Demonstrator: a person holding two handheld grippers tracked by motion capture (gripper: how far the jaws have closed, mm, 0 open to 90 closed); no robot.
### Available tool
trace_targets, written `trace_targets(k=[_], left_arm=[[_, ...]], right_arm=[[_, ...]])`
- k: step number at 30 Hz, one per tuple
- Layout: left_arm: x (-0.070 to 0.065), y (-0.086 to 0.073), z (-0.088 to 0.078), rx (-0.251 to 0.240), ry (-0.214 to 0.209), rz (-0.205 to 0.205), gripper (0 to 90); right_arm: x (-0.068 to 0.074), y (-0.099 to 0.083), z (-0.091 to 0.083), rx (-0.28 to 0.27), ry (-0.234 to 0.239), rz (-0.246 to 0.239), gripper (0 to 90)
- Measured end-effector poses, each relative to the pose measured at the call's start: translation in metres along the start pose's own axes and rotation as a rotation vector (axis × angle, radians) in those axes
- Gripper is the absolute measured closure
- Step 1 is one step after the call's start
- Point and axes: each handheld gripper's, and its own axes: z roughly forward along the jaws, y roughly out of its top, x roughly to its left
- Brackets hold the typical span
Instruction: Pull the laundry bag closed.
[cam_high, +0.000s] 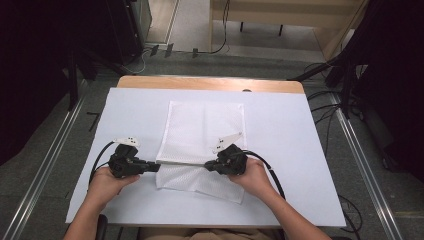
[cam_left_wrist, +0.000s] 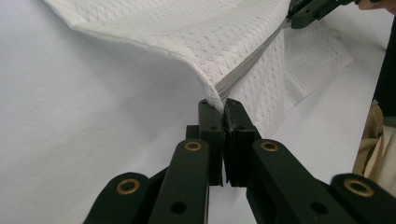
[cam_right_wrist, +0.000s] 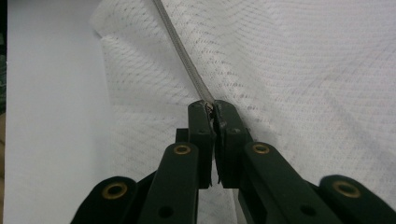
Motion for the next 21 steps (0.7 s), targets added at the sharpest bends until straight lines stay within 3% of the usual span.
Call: trace_targets(k=[21], left_arm=[[0.0024, -0.0007, -0.0017, -0.011, 0.001, -0.008, 88.4]], right_arm=[[-0.0031, -0.0087, -0.0103, 0.012, -0.015, 0.009, 88.2]])
